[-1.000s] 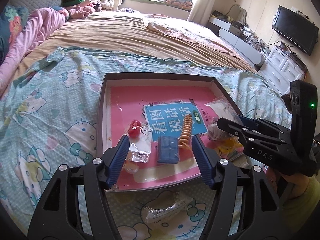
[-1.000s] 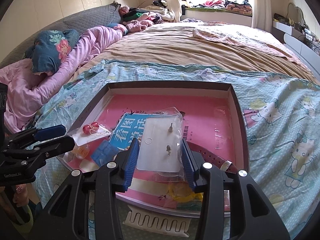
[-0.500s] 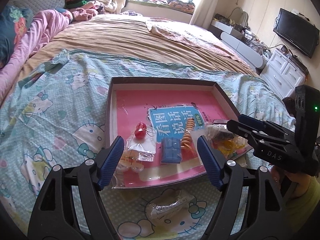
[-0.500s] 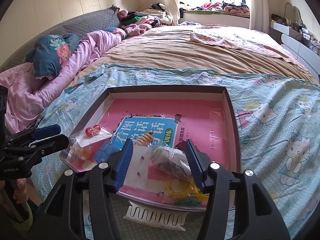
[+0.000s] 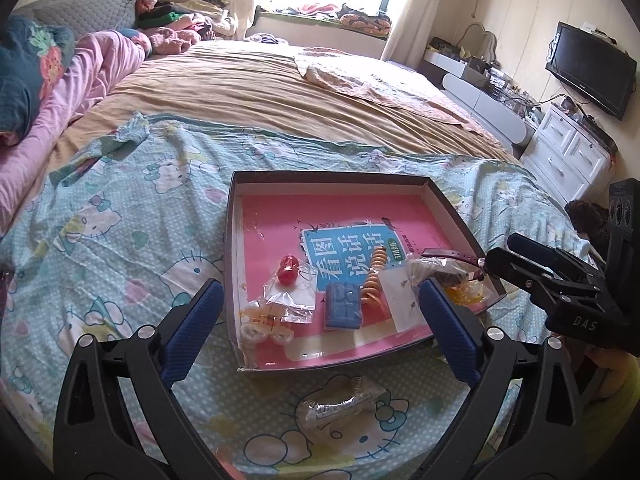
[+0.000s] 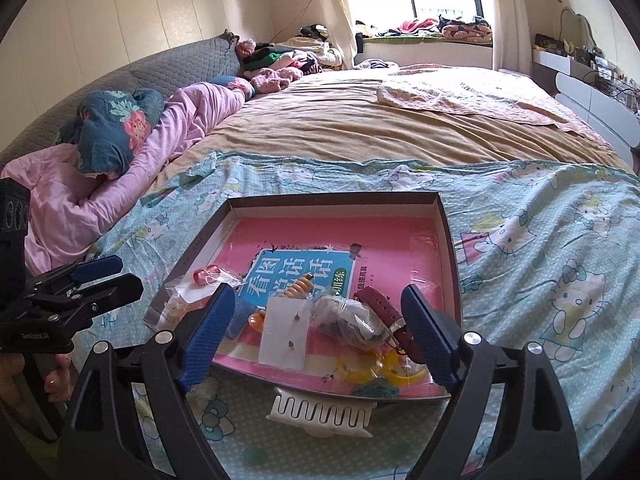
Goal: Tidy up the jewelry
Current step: 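Withdraw both tools from the tray toward the items on the bed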
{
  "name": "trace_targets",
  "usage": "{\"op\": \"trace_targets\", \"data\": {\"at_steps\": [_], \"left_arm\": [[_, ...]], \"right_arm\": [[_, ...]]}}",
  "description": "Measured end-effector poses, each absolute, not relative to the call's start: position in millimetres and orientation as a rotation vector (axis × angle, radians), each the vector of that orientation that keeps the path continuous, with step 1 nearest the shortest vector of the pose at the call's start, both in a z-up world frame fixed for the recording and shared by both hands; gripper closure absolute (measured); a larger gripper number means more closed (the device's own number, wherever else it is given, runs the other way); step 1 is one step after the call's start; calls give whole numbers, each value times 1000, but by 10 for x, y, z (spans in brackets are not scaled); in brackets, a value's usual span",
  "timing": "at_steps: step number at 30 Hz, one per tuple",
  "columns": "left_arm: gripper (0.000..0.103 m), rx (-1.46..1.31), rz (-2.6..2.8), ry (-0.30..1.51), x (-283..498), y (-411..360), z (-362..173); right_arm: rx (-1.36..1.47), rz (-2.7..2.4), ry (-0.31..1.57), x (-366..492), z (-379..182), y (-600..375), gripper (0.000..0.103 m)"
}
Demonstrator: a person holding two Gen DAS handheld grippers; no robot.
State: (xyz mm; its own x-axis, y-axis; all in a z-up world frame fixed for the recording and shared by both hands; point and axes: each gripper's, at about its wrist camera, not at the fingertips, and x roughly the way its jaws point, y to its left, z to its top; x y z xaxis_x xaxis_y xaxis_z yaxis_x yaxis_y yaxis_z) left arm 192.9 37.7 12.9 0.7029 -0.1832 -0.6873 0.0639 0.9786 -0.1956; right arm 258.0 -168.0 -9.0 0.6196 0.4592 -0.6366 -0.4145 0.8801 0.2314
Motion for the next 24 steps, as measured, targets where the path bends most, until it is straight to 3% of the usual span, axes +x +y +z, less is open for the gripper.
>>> {"op": "trace_targets", "data": {"at_steps": [24], "left_arm": [[10,-121,-147,712,1561,278,401]], "right_arm": [[69,530,673,2076,258,-1850,13]]}}
